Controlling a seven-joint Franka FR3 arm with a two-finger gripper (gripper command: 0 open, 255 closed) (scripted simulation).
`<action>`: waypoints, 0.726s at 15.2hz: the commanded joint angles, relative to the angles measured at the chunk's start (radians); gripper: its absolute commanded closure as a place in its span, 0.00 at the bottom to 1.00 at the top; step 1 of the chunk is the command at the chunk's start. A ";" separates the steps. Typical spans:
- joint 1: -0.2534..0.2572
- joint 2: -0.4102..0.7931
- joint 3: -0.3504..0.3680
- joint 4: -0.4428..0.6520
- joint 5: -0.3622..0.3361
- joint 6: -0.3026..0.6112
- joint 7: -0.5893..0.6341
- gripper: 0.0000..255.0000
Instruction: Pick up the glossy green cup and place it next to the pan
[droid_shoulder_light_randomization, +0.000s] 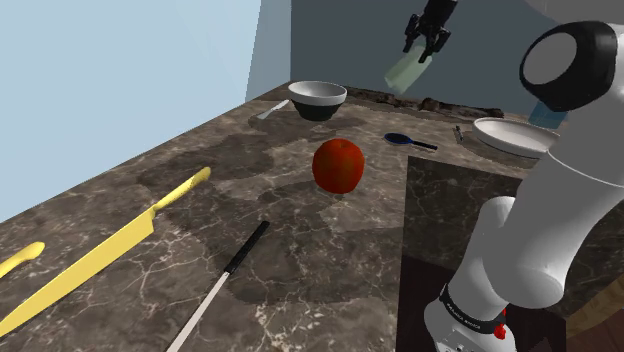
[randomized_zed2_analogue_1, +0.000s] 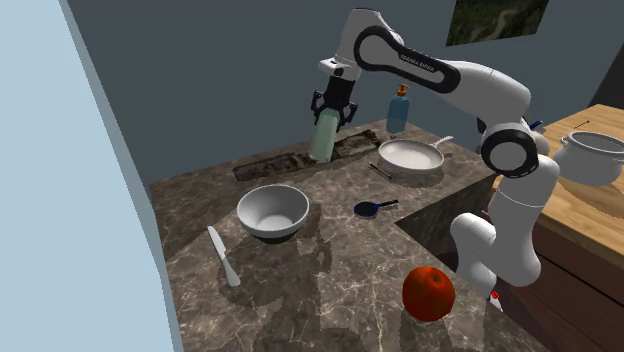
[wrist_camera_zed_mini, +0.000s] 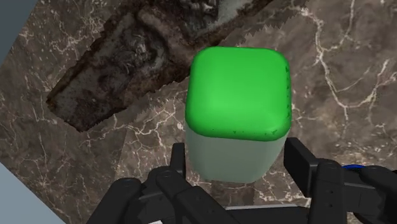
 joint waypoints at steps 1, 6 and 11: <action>-0.001 -0.094 0.033 -0.054 -0.083 0.002 0.014 1.00; -0.061 -0.244 0.096 -0.117 -0.194 -0.039 0.003 1.00; -0.121 -0.350 0.123 -0.141 -0.261 -0.095 -0.040 1.00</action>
